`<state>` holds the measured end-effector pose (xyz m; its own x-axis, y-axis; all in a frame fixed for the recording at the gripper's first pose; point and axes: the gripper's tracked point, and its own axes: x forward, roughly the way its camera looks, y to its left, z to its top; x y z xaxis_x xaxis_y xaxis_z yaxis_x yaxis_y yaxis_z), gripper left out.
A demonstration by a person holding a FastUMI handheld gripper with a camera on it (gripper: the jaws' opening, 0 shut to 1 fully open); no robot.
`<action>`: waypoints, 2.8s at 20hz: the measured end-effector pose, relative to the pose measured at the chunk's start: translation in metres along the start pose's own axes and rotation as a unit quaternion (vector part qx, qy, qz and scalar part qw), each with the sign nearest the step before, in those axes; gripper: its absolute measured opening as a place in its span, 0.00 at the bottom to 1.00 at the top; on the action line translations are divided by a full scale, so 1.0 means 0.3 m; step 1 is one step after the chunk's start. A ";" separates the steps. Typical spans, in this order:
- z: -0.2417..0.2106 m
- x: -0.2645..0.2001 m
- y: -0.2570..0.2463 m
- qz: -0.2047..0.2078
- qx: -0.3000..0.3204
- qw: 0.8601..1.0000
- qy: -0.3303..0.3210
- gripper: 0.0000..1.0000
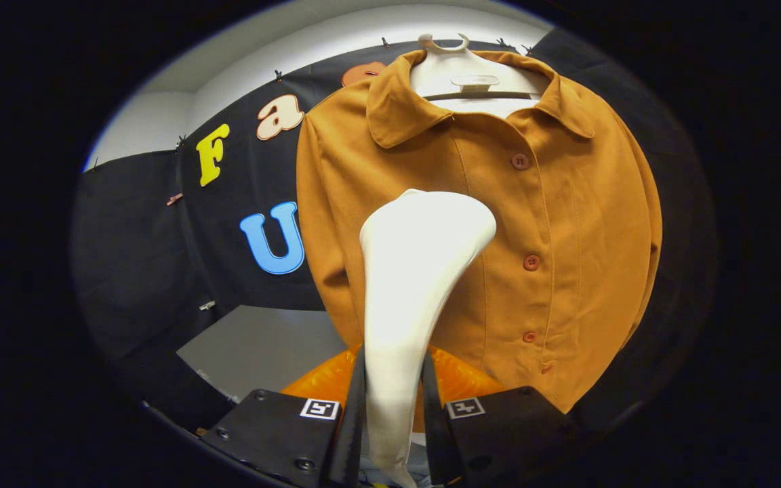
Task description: Iron the clothes twice with a garment steamer, once on the left side and once on the right side.
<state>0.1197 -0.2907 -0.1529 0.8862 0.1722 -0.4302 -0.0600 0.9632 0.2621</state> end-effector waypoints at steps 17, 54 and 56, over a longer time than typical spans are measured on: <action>-0.353 0.110 -0.153 0.033 0.078 0.989 0.124 0.43; 0.149 -0.065 -0.520 -0.039 0.086 0.995 -0.029 0.41; 0.121 -0.039 -0.539 -0.030 0.104 0.994 -0.022 0.41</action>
<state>0.1357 -0.4559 -0.1588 0.9047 0.1014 -0.4139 0.0867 0.9071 0.4119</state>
